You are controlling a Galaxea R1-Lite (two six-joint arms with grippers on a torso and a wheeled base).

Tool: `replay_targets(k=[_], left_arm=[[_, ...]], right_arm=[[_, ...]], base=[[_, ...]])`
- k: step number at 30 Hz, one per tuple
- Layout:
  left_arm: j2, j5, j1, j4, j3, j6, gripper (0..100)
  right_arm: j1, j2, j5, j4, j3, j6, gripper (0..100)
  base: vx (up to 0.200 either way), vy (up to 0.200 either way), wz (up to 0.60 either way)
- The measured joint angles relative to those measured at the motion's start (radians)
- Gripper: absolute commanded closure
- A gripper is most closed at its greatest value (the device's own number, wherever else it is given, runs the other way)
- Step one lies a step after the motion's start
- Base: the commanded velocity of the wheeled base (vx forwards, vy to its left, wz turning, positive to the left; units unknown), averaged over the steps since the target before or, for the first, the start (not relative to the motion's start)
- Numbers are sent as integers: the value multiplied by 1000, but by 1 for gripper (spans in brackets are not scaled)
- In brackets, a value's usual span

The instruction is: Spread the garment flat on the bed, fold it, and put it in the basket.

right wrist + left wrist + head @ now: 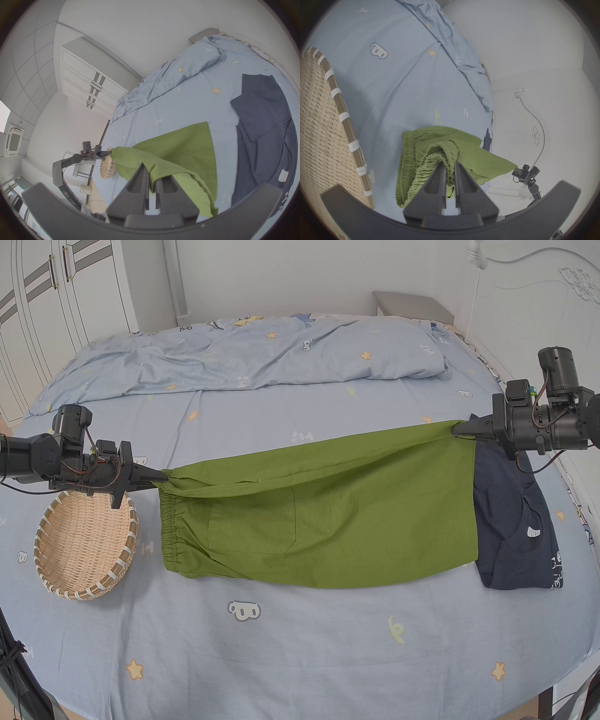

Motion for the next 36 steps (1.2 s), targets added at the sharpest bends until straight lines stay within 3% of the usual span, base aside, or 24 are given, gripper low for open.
replay_targets(k=[16, 36], left_arm=[[31, 19, 16, -1, -52, 3, 100], [100, 21, 6, -1, -102, 4, 100]], right_arm=[[-47, 194, 1, -25, -164, -11, 100], [-61, 316, -2, -73, -179, -14, 100]], base=[[0, 0, 0], [0, 0, 0]])
